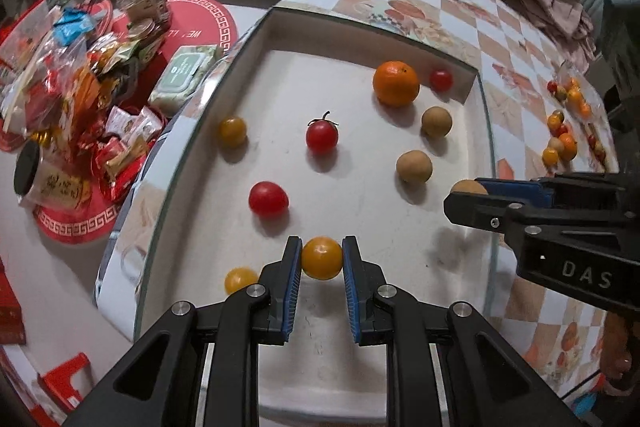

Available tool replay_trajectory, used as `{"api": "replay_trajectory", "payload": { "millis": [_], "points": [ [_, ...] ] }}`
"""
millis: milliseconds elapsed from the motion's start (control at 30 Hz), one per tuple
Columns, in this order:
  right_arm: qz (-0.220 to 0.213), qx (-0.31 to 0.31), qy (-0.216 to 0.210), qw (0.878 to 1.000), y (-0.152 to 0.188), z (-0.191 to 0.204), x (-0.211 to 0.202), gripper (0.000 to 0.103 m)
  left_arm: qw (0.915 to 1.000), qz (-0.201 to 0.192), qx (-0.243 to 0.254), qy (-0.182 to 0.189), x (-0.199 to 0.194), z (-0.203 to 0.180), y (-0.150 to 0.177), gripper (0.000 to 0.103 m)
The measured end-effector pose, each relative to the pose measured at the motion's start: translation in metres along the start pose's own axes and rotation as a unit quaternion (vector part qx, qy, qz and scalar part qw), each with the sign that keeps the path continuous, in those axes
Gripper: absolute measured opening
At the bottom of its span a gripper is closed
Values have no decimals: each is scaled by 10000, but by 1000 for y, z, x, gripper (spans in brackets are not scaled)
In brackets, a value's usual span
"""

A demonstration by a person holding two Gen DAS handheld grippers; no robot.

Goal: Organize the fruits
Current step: 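Carry the yellow tomato and kiwi into the white tray and open both tools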

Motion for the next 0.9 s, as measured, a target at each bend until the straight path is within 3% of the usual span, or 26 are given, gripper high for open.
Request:
{"api": "replay_trajectory", "payload": {
  "millis": [400,833,900],
  "points": [
    [283,-112,31,9995,-3,4,21,28,9994,246,134,-206,17,10,6,22],
    [418,-153,135,9989,0,6,32,29,9991,218,244,-257,18,8,9,22],
    [436,-123,93,9989,-1,6,31,38,9993,211,219,-221,17,9,8,27]
  ]
}}
Point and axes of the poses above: each gripper's, at about its wrist camera, not at the fingertips, and x roughly the way its jaws point, z to its left, y to its underside, the point moved 8 cm from there along x, roughly the way its jaws point, and after that the axes turned 2 degrees about -z, right-handed, at the moved point
